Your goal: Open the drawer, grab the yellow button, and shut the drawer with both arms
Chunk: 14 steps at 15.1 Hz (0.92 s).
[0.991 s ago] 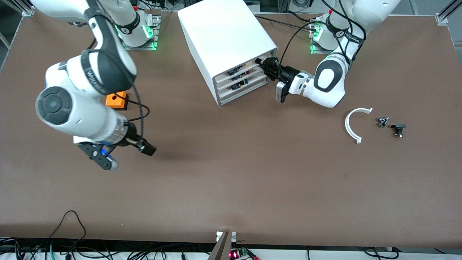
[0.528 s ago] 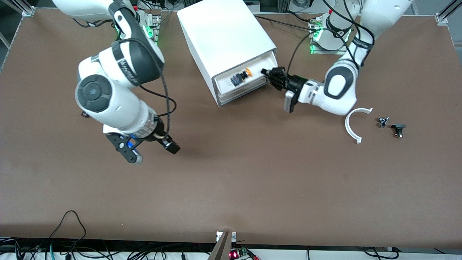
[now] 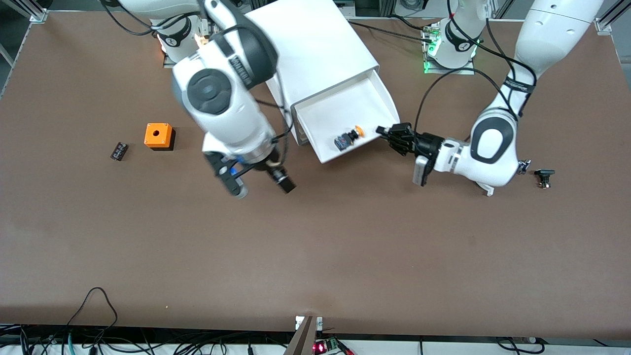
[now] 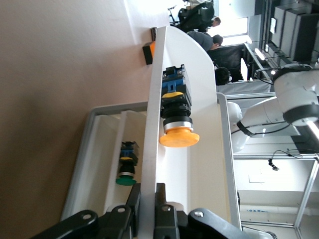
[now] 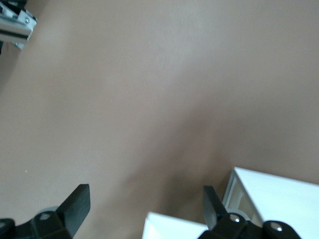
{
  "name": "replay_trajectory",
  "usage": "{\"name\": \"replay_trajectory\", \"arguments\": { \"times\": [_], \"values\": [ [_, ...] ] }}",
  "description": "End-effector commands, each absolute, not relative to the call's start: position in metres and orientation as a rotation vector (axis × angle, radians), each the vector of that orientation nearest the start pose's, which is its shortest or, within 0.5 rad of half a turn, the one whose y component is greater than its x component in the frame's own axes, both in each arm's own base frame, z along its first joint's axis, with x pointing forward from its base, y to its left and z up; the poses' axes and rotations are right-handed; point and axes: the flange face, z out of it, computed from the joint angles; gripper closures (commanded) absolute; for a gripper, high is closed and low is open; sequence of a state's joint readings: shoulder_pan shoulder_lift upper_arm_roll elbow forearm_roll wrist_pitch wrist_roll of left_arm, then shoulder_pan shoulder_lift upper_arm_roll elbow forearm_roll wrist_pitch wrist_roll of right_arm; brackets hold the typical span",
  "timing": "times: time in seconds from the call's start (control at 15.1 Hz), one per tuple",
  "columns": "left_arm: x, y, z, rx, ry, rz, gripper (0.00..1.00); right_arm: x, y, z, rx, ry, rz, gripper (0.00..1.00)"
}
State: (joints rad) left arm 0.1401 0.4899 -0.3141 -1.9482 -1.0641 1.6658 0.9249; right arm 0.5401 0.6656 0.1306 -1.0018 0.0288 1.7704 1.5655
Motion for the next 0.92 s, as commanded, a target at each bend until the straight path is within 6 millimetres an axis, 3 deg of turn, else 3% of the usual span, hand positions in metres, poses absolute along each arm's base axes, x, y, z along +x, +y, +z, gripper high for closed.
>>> {"name": "replay_trajectory", "arguments": {
  "times": [0.0, 0.07, 0.2, 0.4, 0.66, 0.86],
  "values": [
    [0.553, -0.173, 0.252, 1.797, -0.486, -0.279, 0.05, 0.592, 0.467, 0.485, -2.617, 1.422, 0.088, 0.00],
    [0.554, -0.170, 0.256, 1.795, -0.482, -0.281, 0.00, 0.586, 0.477, 0.486, -2.597, 1.438, 0.087, 0.00],
    [0.563, -0.166, 0.272, 1.789, -0.470, -0.290, 0.00, 0.574, 0.496, 0.487, -2.546, 1.470, 0.081, 0.00],
    [0.573, -0.161, 0.312, 1.825, -0.406, -0.396, 0.00, 0.557, 0.530, 0.462, -2.521, 1.511, 0.095, 0.00],
    [0.597, -0.131, 0.374, 2.091, -0.435, -0.525, 0.00, 0.541, 0.559, 0.444, -2.457, 1.563, 0.107, 0.00],
    [0.605, -0.104, 0.409, 2.286, -0.494, -0.606, 0.00, 0.526, 0.580, 0.422, -2.464, 1.575, 0.111, 0.00]
  ]
}}
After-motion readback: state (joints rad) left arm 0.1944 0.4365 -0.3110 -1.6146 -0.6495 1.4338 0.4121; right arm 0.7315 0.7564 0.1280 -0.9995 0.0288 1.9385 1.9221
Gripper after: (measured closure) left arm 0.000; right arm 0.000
